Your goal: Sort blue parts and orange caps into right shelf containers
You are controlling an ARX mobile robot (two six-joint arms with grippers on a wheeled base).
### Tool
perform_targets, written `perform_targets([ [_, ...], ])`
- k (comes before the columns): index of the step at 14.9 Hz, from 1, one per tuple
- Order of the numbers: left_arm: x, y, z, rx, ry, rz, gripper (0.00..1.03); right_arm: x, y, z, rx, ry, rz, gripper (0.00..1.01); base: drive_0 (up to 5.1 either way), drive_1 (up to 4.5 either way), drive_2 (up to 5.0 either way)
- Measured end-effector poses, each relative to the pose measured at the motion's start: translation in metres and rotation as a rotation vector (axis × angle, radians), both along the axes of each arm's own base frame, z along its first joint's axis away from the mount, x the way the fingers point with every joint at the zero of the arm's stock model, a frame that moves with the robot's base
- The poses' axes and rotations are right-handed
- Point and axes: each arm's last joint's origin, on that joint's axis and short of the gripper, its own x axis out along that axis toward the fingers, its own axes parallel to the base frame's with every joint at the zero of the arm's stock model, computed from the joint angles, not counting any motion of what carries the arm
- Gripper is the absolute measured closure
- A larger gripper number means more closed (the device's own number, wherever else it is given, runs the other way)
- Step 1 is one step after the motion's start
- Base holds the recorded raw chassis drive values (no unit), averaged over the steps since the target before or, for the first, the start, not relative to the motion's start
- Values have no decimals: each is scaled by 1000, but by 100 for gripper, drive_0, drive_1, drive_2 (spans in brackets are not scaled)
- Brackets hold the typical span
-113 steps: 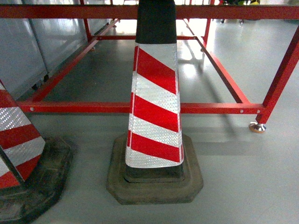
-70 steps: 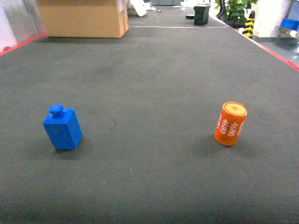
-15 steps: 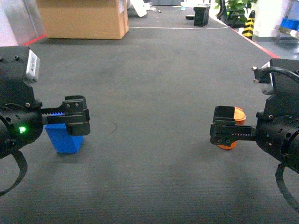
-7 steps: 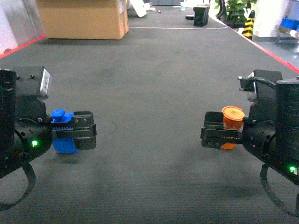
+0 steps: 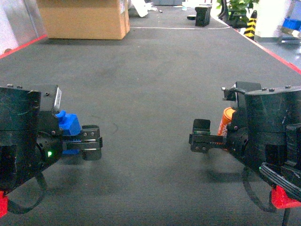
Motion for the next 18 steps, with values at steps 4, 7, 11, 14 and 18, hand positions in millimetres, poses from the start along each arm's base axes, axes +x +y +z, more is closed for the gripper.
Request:
perform_targets([
  [4,14,4,-10,-36,-10,64,33,4,3,-6,-6,2,-48,38,0,0,0],
  [7,9,5,3,-83,-66,88,60,-10,-6,-3,-33,-35,-51,55,0,0,0],
  [11,-3,7,29,-104,-171,87,60,-25,-12,27,-28,-133,-48,55,0,0,0],
  [14,-36,9,57,-50,-285,100,60,-54,-22,58,-28,-227,-56,55,0,0,0],
  [18,-137,25,99,89,-404,189,60,-160,-56,103,-82,-300,-112,55,0,0,0],
])
